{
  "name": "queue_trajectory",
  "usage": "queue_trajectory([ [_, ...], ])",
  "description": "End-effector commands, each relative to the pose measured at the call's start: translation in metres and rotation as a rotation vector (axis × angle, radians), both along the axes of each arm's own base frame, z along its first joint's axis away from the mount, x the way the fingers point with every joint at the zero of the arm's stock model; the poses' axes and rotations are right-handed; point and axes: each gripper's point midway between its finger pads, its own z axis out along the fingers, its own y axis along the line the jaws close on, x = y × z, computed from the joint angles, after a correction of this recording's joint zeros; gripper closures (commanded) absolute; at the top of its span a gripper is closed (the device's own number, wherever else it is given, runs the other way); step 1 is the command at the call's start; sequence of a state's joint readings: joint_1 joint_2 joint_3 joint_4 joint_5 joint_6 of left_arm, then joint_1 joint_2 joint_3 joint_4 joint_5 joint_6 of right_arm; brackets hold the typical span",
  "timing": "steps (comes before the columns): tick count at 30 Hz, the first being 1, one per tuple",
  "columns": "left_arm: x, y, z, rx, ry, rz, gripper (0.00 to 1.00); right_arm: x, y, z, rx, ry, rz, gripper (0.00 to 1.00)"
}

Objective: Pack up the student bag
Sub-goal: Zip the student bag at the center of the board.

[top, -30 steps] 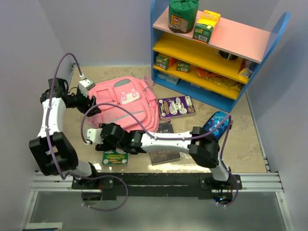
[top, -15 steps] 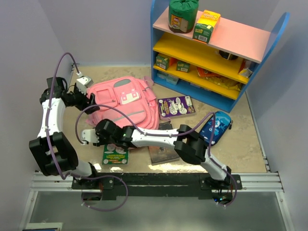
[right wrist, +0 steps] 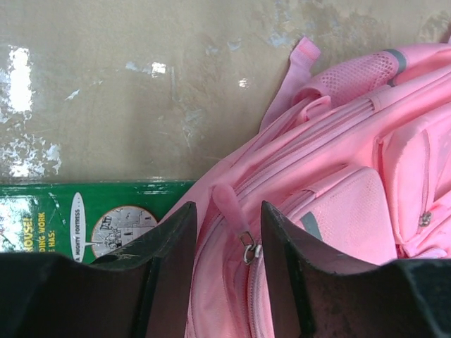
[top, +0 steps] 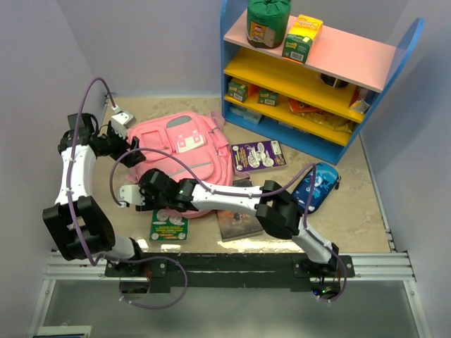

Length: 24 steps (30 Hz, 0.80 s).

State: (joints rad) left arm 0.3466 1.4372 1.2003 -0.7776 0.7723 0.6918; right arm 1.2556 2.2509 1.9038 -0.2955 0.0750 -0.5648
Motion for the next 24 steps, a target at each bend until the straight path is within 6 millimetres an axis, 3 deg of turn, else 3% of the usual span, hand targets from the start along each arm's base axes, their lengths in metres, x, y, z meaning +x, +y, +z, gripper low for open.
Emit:
queue_trajectory([
  [1, 0.001, 0.001, 0.015, 0.01, -0.055, 0.003, 0.13, 0.001, 0.002, -0.001, -0.025, -0.003, 0.02, 0.56],
  [8, -0.002, -0.003, 0.02, -0.005, -0.059, -0.02, 0.13, 0.015, 0.007, -0.01, -0.025, 0.007, -0.029, 0.63],
  [11, -0.001, -0.002, 0.021, 0.008, -0.067, -0.019, 0.13, 0.015, 0.008, -0.01, -0.017, 0.022, -0.031, 0.79],
  [12, 0.0, -0.001, 0.021, 0.009, -0.069, -0.018, 0.13, 0.015, 0.008, -0.007, -0.008, 0.025, -0.031, 0.94],
  [13, 0.001, -0.001, 0.021, 0.01, -0.067, -0.013, 0.13, 0.015, 0.008, -0.007, -0.005, 0.031, -0.037, 1.0],
  [14, 0.001, -0.001, 0.02, 0.008, -0.066, -0.014, 0.13, 0.016, 0.008, -0.005, 0.007, 0.032, -0.042, 1.0],
  [17, 0.001, -0.001, 0.02, 0.003, -0.063, -0.015, 0.13, 0.016, 0.005, 0.011, 0.071, 0.032, -0.071, 1.0],
  [18, 0.001, -0.001, 0.019, 0.002, -0.06, -0.013, 0.13, 0.014, 0.004, 0.035, 0.127, 0.022, -0.08, 1.0],
  [19, 0.0, 0.0, 0.018, 0.006, -0.058, -0.012, 0.11, 0.013, -0.006, 0.023, 0.123, 0.041, -0.109, 1.0],
  [21, -0.003, -0.001, 0.018, 0.016, -0.065, -0.021, 0.0, 0.014, -0.005, 0.046, 0.237, 0.032, -0.131, 1.0],
  [22, -0.005, -0.002, 0.017, 0.023, -0.069, -0.03, 0.0, 0.01, -0.017, 0.049, 0.269, 0.055, -0.161, 1.0],
  [24, -0.011, -0.003, 0.013, 0.049, -0.078, -0.063, 0.0, 0.015, -0.018, 0.067, 0.382, 0.065, -0.197, 1.0],
])
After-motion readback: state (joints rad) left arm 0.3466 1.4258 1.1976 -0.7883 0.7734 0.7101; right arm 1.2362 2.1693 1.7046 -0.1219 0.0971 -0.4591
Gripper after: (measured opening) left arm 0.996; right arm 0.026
